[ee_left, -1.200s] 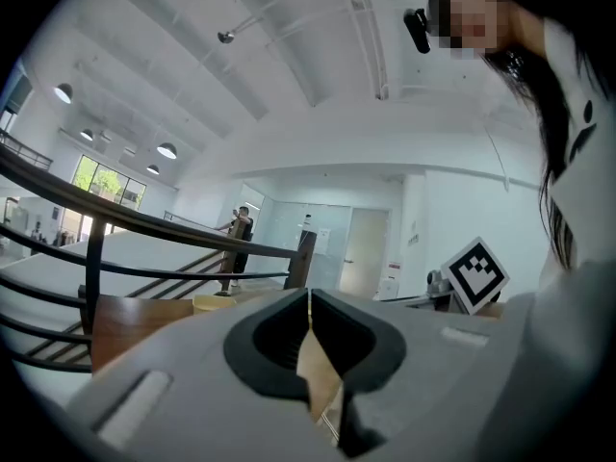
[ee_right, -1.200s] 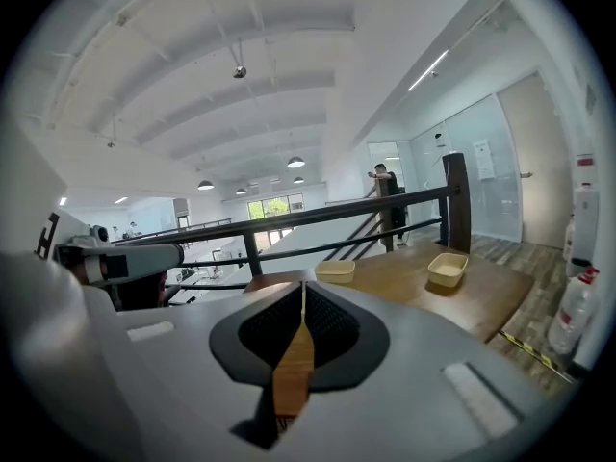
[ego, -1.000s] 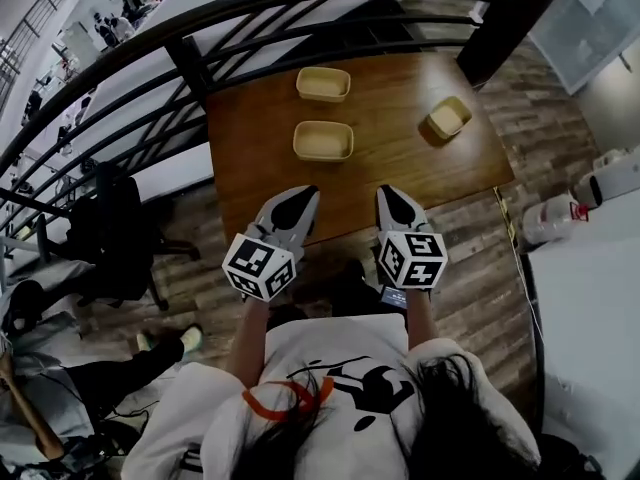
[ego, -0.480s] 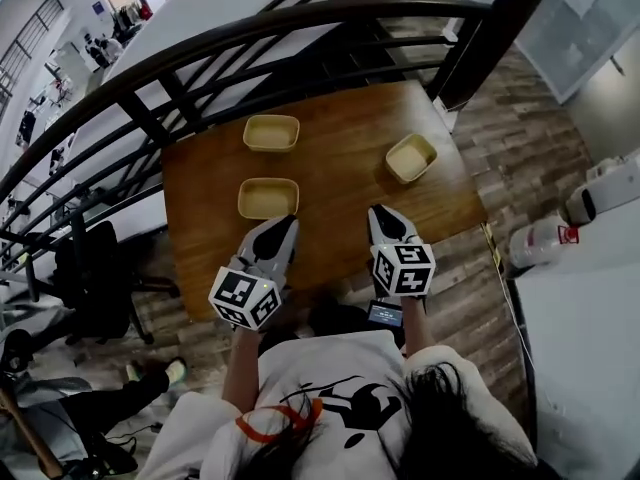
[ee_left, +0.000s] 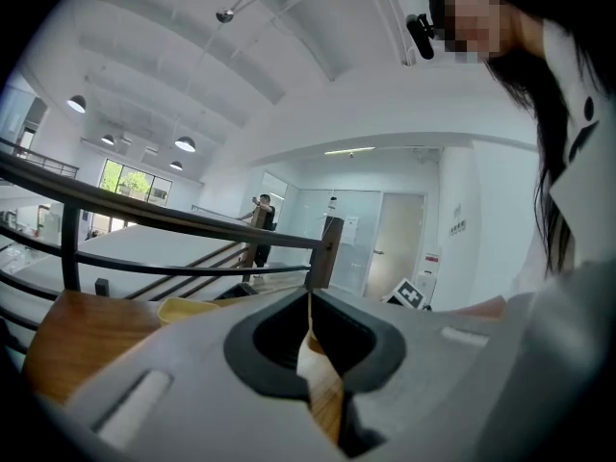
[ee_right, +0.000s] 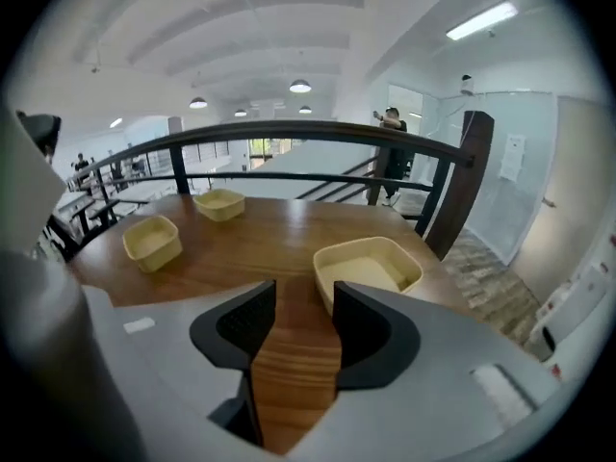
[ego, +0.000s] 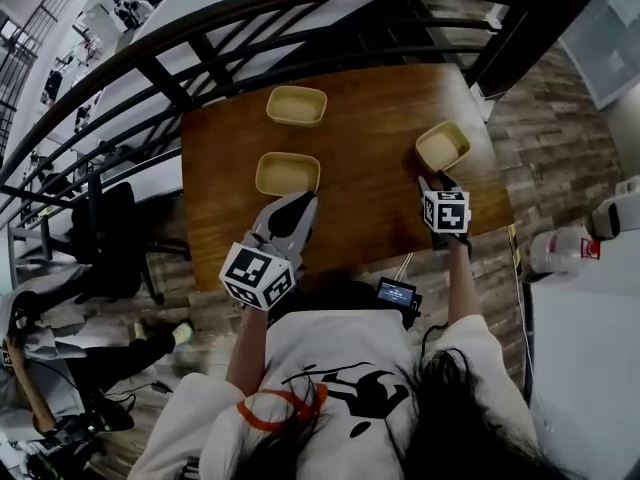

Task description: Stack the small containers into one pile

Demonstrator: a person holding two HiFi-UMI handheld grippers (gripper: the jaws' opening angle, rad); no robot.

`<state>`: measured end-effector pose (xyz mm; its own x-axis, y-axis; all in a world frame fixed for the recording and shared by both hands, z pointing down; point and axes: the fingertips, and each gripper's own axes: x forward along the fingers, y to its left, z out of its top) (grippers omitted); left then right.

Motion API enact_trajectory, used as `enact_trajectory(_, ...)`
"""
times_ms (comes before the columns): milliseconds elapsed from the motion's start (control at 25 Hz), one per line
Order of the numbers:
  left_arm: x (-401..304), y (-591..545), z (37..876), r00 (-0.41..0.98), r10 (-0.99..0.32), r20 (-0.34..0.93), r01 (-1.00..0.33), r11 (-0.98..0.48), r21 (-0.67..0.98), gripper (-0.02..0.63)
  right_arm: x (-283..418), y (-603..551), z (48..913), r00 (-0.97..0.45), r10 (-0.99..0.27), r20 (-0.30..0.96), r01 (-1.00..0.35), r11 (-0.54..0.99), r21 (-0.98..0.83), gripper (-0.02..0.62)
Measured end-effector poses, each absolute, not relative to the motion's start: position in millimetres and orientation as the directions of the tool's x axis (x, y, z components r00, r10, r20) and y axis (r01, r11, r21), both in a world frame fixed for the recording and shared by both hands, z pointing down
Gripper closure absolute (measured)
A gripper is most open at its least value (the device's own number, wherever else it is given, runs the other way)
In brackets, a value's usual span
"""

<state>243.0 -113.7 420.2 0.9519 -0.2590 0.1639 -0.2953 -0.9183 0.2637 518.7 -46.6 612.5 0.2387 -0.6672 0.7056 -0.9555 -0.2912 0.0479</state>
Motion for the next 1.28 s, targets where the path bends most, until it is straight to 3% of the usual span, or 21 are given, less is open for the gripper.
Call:
enact_trajectory(240,233,-112,432,0.933,-0.274,0.233,-0.327,-0.917,0.230,0.606,588,-37,666,0.334,-0.344,0.878,-0.942,-0.084,0.325,0.355)
enact_trajectory(360,212,-123,432,0.919,-0.316,0.235,-0.369,-0.900,0.231,0.606,579,-57,689,0.269,-0.336,0.903,-0.958,-0.001,0.286,0.416)
enact_trajectory(520,195,-136,433,0.909,-0.339,0.243,-0.393,-0.892,0.225,0.606,591,-50,674,0.376,-0.281,0.883,-0.926,-0.071,0.372,0.521)
enact_trajectory(840,175,-147,427,0.889,-0.399,0.225,-0.446,-0.867,0.224,0.606,536,-65,642,0.230,-0.432,0.872,-0.960,-0.250,0.129,0.545)
enact_trajectory(1280,123,-177,423,0.877,-0.437,0.202,-0.476,-0.850,0.225,0.606,357,-127,578,0.076,-0.578,0.813,-0.989,-0.148,-0.013,0.545)
